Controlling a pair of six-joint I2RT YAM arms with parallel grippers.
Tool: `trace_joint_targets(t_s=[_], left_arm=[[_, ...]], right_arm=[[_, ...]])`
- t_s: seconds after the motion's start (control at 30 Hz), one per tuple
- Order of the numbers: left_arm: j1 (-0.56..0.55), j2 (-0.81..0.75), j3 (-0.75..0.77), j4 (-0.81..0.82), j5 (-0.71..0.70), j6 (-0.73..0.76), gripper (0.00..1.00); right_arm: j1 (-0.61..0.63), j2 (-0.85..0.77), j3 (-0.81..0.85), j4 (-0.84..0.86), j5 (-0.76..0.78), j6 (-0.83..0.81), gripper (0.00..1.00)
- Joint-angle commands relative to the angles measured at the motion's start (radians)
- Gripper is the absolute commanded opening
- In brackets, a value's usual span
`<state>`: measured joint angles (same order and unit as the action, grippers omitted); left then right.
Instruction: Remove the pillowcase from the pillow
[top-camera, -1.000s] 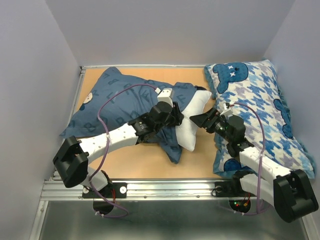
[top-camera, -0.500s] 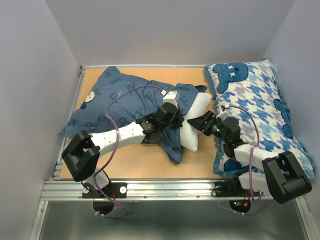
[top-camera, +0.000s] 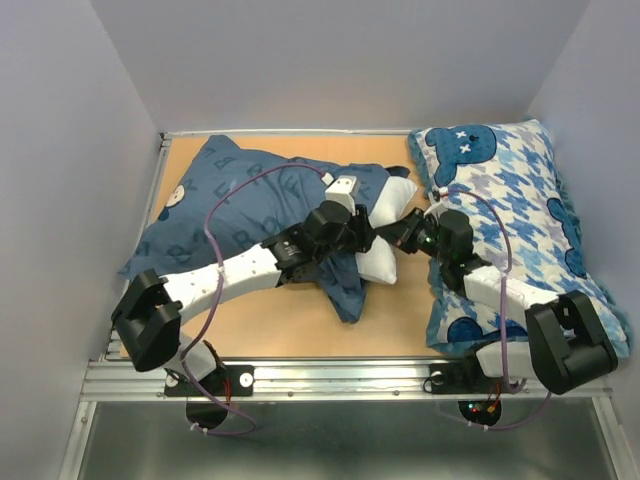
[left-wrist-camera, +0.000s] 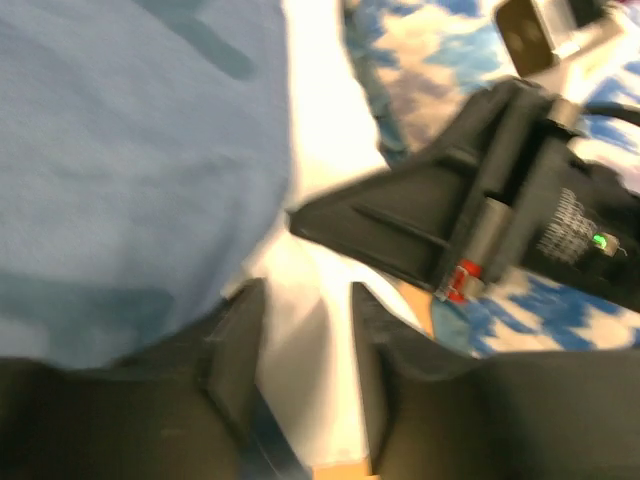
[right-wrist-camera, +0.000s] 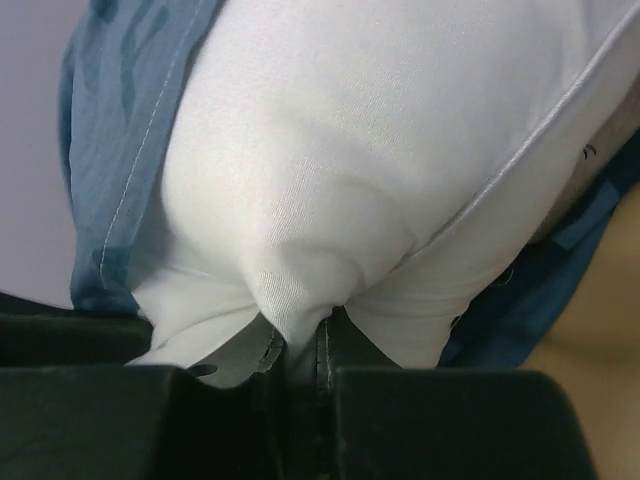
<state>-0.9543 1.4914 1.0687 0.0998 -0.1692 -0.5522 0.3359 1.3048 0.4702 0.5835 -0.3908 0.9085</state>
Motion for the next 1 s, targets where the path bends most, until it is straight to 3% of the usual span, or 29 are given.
trace_joint_targets(t_s=[0.0, 0.07, 0.2, 0.27, 0.4, 0.53, 0.63, 0.83, 0.97], left_arm=[[-0.014, -0.173, 0.114, 0.000, -0.031, 0.080, 0.58], [-0.011, -0.206, 0.145, -0.032, -0.079, 0.115, 0.59], [0.028, -0.221, 0.258, -0.216, -0.325, 0.144, 0.63], [0.061, -0.212, 0.281, -0.280, -0.365, 0.144, 0.64], [0.115, -0.229, 0.232, -0.241, -0.215, 0.184, 0.66], [0.095, -0.227, 0.160, -0.164, -0.044, 0.186, 0.67], [0.062, -0.234, 0.120, -0.104, -0.007, 0.189, 0.68], [0.031, -0.172, 0.128, -0.133, -0.084, 0.183, 0.66], [0.028, -0.131, 0.142, -0.189, -0.171, 0.169, 0.61]], right_arm=[[0.020, -0.105, 0.189, -0.306, 0.157, -0.132, 0.01], [0.020, -0.128, 0.260, -0.378, 0.193, -0.193, 0.01], [0.020, -0.156, 0.350, -0.511, 0.217, -0.256, 0.00], [0.020, -0.160, 0.375, -0.530, 0.216, -0.260, 0.01], [0.020, -0.151, 0.433, -0.568, 0.202, -0.273, 0.01], [0.020, -0.130, 0.467, -0.580, 0.199, -0.292, 0.01], [0.020, -0.124, 0.478, -0.580, 0.201, -0.295, 0.01], [0.020, -0.125, 0.490, -0.626, 0.205, -0.303, 0.01], [0.020, -0.128, 0.537, -0.660, 0.205, -0.310, 0.01]])
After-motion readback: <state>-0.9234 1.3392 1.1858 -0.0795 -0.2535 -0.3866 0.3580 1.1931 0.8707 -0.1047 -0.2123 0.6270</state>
